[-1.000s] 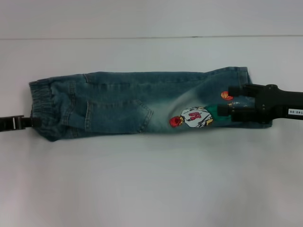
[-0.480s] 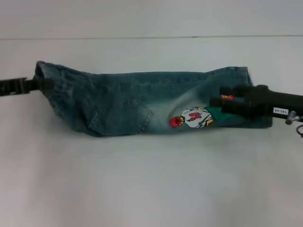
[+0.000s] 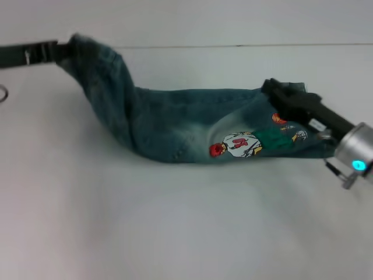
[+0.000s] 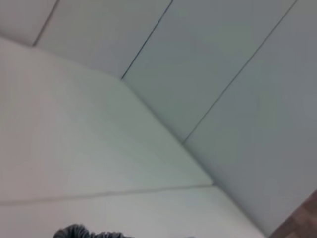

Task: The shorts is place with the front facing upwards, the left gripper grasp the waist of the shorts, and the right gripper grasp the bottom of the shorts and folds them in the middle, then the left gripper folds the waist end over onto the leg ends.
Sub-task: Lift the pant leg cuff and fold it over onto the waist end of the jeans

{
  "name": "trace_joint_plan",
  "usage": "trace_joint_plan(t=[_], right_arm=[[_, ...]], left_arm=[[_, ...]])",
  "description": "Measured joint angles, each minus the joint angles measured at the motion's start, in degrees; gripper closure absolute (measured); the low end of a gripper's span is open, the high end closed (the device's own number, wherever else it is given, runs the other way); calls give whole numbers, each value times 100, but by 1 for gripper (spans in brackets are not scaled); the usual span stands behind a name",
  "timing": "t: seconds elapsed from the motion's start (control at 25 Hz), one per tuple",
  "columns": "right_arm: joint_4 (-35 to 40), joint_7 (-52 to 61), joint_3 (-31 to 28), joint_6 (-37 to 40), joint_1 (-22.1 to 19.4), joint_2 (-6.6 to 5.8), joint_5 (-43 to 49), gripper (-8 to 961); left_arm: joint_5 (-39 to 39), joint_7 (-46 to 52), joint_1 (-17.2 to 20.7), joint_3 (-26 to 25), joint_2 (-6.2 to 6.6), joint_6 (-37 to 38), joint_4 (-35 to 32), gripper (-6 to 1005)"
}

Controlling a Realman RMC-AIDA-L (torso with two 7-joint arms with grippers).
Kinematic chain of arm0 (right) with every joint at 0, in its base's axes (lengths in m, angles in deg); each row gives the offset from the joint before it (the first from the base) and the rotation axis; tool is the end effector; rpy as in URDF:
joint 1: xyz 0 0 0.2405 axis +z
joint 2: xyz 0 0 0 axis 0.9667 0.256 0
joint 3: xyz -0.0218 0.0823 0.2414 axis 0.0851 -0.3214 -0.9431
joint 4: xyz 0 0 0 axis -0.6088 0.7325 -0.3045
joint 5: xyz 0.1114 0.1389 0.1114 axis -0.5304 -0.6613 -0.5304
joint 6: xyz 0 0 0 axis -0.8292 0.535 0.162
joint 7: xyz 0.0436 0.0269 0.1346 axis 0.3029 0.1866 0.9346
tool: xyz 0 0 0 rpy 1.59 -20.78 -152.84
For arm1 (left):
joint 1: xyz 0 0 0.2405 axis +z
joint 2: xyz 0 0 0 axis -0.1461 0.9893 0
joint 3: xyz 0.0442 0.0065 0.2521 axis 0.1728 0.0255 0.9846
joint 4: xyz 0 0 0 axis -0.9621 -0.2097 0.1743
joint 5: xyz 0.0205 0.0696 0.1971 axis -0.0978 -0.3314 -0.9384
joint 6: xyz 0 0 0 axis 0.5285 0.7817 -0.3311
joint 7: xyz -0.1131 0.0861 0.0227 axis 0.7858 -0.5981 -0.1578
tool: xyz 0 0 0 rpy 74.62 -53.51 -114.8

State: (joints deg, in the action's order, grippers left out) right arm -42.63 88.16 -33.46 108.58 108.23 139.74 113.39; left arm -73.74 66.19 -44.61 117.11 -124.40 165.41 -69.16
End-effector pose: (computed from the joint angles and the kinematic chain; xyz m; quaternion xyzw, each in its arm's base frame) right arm 0.2815 0.3464 -0.0481 -0.7795 0.3606 0.3986 0.3216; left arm -0.2324 0.3829 0.0936 -0.8450 -0.4262 -0.2844 0.1532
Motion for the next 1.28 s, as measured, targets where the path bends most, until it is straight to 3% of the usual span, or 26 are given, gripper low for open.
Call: trace_joint_plan(t=[0.28,0.44,0.56,0.76,1.04,1.28], right_arm=[[-1221,-1111,-97,-807,897,62,-418,944],[-1651,-1348,-79,-1306,1407,103,-393,948],[-2047,-1765,-205,-1443,1750,119,-222,950],[-2539,-1960,-1154,-1859,2152,122,1054,954],[-2916,-1917,-3116,-2581,2257,122,3568,952],[-2881,-1831,-3476,-2827,1930,54,4099,949]], left_arm=[[388,-18,-399,57,-86,73,-16,941],[421,-67,-613,125,-193,124,-135,941],[459,-67,-679,167,-205,124,-151,940],[596,-64,-810,188,-188,96,-154,940],[629,-76,-916,199,-167,77,-155,939],[612,-150,-822,201,-174,16,-116,941]])
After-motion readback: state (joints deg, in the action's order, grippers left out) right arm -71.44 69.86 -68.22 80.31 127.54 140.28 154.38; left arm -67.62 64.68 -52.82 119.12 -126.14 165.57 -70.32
